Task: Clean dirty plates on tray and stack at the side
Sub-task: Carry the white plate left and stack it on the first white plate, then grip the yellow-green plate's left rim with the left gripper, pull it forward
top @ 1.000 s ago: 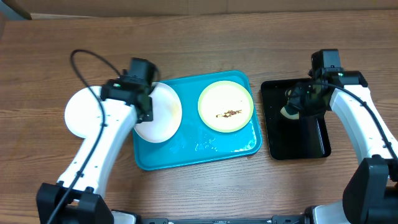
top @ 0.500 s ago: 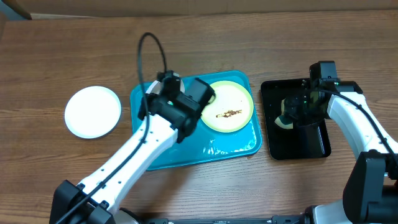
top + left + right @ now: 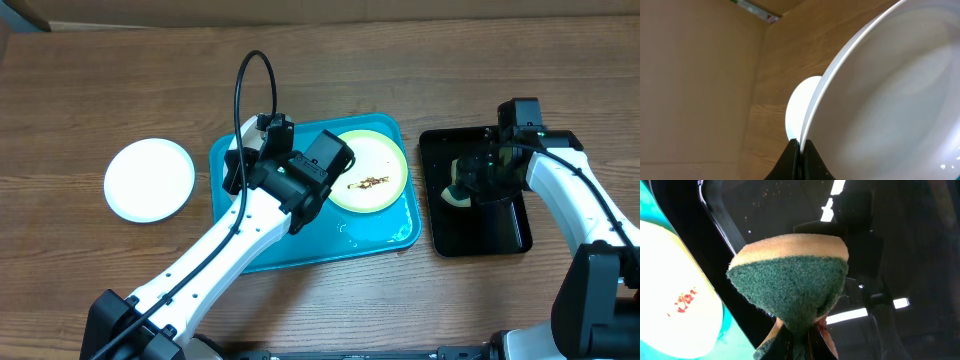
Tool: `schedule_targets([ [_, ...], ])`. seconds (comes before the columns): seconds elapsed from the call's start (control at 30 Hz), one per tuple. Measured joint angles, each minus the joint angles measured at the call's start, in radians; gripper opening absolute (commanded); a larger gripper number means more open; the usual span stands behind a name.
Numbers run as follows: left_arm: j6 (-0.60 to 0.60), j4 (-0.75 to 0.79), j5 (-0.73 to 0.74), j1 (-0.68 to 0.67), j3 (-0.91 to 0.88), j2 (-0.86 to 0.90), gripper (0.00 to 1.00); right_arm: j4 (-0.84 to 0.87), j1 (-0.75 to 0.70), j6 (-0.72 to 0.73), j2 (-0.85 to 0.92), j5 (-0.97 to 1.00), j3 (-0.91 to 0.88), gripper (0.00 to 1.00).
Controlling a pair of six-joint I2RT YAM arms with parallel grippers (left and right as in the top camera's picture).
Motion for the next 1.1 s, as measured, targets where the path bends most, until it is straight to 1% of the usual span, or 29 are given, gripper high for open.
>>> schedule_targets([
  [0.13,-0.007,0.003,0.085,0.100,0.000,0.000,0.04,-0.002,0.000,0.000,0.000,0.000,0.000,0.04],
  [0.23,-0.007,0.004,0.214,0.237,0.005,0.000,0.04,-0.004,0.000,0.000,0.000,0.000,0.000,0.04],
  [0.33,-0.006,0.015,0.382,0.412,0.023,0.000,0.04,-0.005,0.000,-0.002,0.000,0.000,0.000,0.04],
  [0.47,0.006,0.074,0.630,0.663,0.044,0.000,0.04,-0.009,0.000,-0.003,0.000,0.000,0.000,0.04],
  [0.57,0.017,0.106,0.780,0.822,0.044,0.000,0.04,-0.009,0.000,-0.003,0.000,0.000,0.000,0.04],
  [0.67,0.024,0.140,0.880,0.954,0.044,0.002,0.04,-0.010,0.000,-0.003,0.000,0.000,0.000,0.04],
  [0.77,0.024,0.158,0.927,1.057,0.045,0.018,0.04,-0.011,0.000,-0.003,0.000,0.000,0.000,0.04],
  [0.87,0.024,0.170,0.954,1.112,0.045,0.057,0.04,-0.011,0.000,-0.003,0.000,0.000,0.000,0.04],
  [0.97,0.024,0.173,0.980,1.138,0.045,0.106,0.10,-0.011,0.000,-0.003,0.000,0.000,0.000,0.04],
  [1.03,0.024,0.178,0.992,1.141,0.045,0.127,0.29,-0.011,0.000,-0.003,0.000,0.000,0.000,0.04],
  [1.1,0.028,0.184,1.012,1.140,0.045,0.134,0.40,-0.012,0.000,-0.004,0.000,0.000,0.000,0.04],
])
